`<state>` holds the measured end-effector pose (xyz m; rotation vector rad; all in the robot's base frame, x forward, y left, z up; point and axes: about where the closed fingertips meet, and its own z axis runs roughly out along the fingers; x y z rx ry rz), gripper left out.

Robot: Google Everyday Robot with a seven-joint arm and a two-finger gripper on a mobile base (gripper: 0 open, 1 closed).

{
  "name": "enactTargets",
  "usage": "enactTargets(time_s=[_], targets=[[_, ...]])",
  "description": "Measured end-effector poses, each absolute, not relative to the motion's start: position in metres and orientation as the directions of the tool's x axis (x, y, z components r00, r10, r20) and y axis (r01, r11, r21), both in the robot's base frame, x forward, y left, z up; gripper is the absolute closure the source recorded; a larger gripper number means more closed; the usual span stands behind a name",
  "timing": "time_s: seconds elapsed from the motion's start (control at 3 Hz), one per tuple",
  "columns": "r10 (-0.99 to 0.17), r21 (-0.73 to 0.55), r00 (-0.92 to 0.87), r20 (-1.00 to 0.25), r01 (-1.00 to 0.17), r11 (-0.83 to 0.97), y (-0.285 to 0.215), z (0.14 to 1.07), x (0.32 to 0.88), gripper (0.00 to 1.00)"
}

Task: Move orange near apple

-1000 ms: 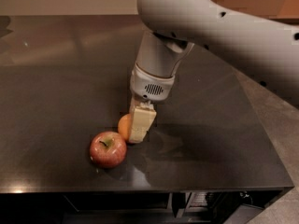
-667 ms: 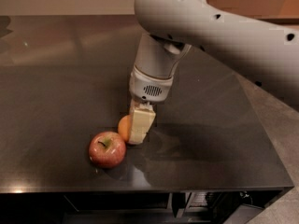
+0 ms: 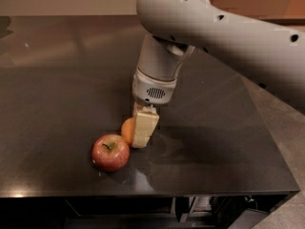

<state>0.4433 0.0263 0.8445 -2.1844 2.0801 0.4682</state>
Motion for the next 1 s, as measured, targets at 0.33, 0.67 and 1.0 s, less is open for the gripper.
enactTargets(time_s=[0.33,0.67,1.0], targets=[[-0.959,0.142,0.028,-0.281,-0.987,-0.07,0.0278,0.8443,0.4435,0.12],[-0.959,0.139,0.029,-0.283,-0.988,-0.071,0.0289,0.8442,0.4436,0.0],[-0.959,0.139,0.029,-0.283,-0.988,-0.071,0.0289,0.8442,0.4436,0.0]])
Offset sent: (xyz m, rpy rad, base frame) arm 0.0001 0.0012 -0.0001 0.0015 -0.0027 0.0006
